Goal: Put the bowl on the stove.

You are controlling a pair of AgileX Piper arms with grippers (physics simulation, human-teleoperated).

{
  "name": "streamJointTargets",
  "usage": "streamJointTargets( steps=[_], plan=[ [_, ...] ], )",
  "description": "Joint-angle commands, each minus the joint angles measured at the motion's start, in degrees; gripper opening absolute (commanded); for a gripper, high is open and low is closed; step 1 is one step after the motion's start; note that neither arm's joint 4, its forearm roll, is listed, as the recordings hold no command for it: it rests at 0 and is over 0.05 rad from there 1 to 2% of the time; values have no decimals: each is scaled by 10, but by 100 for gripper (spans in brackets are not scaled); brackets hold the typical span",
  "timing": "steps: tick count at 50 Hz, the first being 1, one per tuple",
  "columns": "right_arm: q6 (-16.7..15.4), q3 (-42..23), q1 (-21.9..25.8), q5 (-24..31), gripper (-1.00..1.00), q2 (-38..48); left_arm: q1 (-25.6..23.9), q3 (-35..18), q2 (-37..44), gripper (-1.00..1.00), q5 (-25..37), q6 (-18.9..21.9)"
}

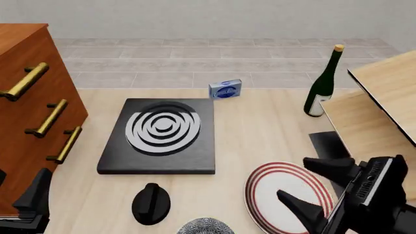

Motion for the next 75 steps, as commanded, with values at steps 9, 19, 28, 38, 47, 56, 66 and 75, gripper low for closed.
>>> streamJointTargets(
  steps=[9, 19, 28, 38, 47, 56, 66, 75],
  plan=[
    [28, -17, 106, -74, 100, 138, 0, 0, 0, 100, 0, 0],
    [49, -41, 152, -96, 100, 215, 0, 0, 0, 100, 0, 0],
    [77, -63, 190, -93, 100, 265, 0, 0, 0, 100, 0, 0],
    [85, -62, 200, -93, 100, 298, 0, 0, 0, 100, 0, 0],
    [97, -46, 196, -115, 100, 315, 0, 0, 0, 100, 0, 0],
    [108, -33, 192, -139, 100, 331, 0, 0, 0, 100, 0, 0],
    [116, -25, 191, -168, 100, 355, 0, 0, 0, 100, 0, 0],
    [131, -10, 191, -216, 100, 394, 0, 0, 0, 100, 0, 0]
  ],
)
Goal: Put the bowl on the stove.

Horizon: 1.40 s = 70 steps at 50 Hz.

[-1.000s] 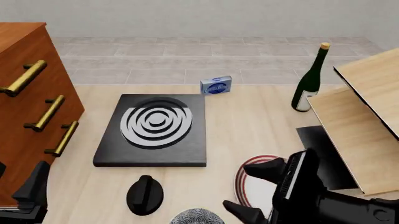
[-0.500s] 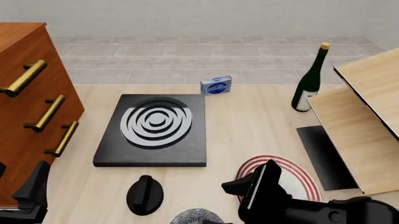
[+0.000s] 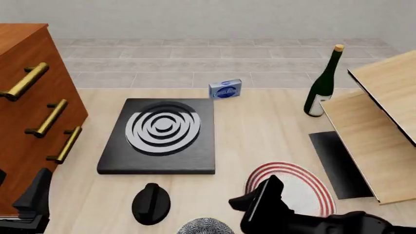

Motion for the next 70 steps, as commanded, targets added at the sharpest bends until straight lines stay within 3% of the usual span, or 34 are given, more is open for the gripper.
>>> streamJointTargets(
  steps=[1, 15, 36, 59, 69, 70],
  plan=[
    [16, 18, -1, -53, 100, 44, 0, 0, 0, 100, 0, 0],
    [19, 37, -7, -119, 100, 104, 0, 0, 0, 100, 0, 0],
    [57, 55, 2, -217, 100, 196, 0, 0, 0, 100, 0, 0],
    [77, 63, 3, -270, 100, 250, 0, 0, 0, 100, 0, 0],
    [72, 63, 5, -267, 100, 245, 0, 0, 0, 100, 0, 0],
    [71, 63, 4, -266, -100, 243, 0, 0, 0, 100, 0, 0]
  ],
)
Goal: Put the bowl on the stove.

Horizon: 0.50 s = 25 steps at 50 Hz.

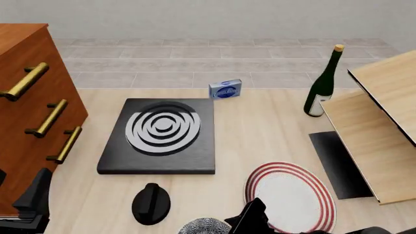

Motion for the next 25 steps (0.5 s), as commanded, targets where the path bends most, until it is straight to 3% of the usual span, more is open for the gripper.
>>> streamJointTargets(
  steps=[1, 25],
  plan=[
    [-3, 3, 0, -4, -100, 3, 0, 0, 0, 100, 0, 0],
    [-13, -4, 7, 31, -100, -33, 0, 0, 0, 100, 0, 0]
  ],
)
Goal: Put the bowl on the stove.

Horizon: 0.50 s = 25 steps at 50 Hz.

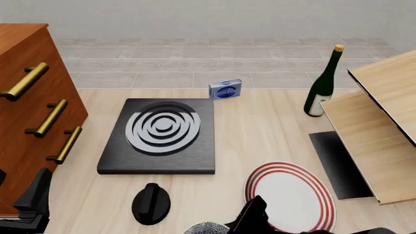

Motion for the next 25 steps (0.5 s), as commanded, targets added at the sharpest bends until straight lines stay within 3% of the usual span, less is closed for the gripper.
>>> streamJointTargets(
  steps=[1, 25],
  plan=[
    [-7, -2, 1, 28, -100, -20, 0, 0, 0, 100, 0, 0],
    [-49, -40, -1, 173, -100, -171, 0, 0, 0, 100, 0, 0]
  ],
)
